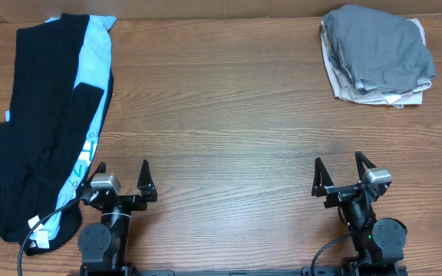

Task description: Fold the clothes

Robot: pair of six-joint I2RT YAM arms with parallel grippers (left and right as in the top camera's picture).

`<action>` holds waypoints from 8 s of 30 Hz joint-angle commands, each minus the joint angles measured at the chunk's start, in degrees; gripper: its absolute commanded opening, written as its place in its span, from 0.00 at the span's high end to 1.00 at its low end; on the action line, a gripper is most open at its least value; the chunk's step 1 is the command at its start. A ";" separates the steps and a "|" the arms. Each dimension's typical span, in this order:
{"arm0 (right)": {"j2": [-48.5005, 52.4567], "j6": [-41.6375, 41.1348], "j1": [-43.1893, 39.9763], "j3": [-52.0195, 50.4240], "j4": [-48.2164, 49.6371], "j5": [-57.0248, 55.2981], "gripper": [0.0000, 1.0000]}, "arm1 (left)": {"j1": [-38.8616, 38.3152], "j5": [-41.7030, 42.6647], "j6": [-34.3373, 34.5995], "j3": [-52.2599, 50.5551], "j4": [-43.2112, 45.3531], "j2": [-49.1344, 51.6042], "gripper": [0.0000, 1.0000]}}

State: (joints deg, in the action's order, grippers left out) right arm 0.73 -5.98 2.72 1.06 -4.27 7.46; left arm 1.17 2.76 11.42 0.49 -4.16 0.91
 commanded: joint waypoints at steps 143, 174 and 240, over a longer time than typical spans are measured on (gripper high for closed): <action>83.52 1.49 0.17 72.39 -47.23 12.96 0.07 | 12.70 -19.30 -19.82 84.74 -42.80 115.75 0.38; 84.17 1.49 0.17 72.28 -47.30 11.45 0.07 | 13.94 -17.92 -20.39 84.74 -42.71 120.13 0.58; 77.81 -0.28 -6.01 80.21 -54.23 10.64 0.22 | -19.50 4.76 -22.60 143.14 -81.37 120.91 0.96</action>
State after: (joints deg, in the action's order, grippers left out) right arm 83.18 -5.58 0.25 76.93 -56.86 17.91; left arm -12.58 4.67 -9.50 143.46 -86.85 122.54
